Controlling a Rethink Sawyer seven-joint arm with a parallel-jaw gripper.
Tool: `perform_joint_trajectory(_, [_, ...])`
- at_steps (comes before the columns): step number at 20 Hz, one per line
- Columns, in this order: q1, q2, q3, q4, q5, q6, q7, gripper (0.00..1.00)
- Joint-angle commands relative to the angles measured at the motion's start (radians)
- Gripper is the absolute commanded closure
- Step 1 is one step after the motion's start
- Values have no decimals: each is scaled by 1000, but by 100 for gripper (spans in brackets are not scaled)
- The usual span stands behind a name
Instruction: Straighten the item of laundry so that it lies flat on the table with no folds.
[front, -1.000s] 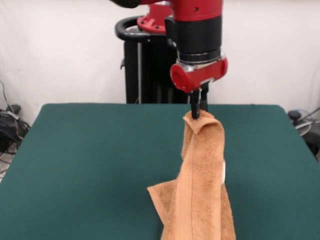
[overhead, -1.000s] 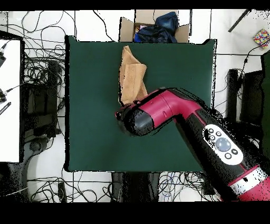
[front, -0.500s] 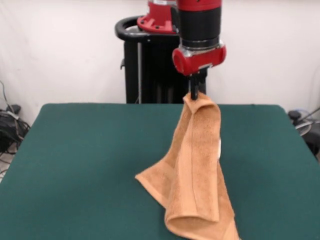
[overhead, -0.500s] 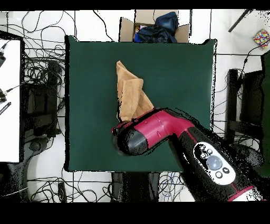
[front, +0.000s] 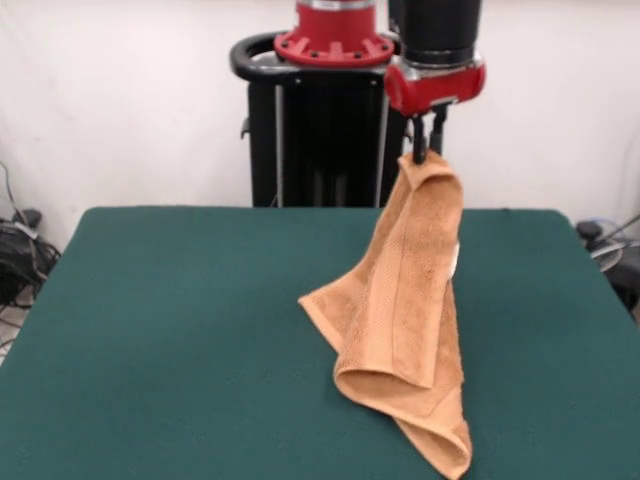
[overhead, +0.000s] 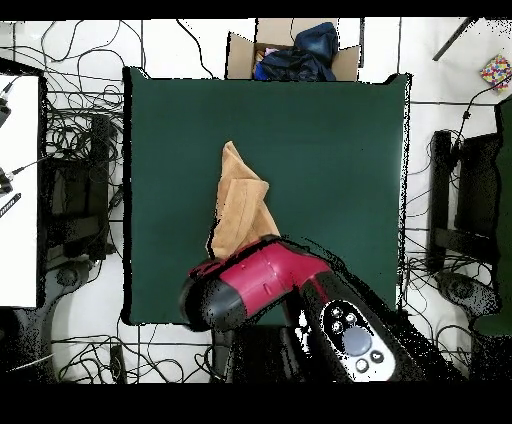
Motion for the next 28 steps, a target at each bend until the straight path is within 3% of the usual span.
perform_joint_trajectory(1, [89, -19, -179, 97, 48, -96, 318, 100])
perform_joint_trajectory(6, [135, 7, -255, 76, 40, -113, 287, 100])
perform_joint_trajectory(7, [148, 0, -282, 79, 50, -133, 265, 0])
perform_joint_trajectory(12, [176, -30, -299, 47, 54, -62, 221, 0])
perform_joint_trajectory(20, [158, -115, -273, 36, 183, 30, 119, 0])
perform_joint_trajectory(24, [168, -99, -268, -37, 200, 96, 90, 0])
perform_joint_trajectory(28, [215, -10, -288, -181, 155, 139, 116, 0])
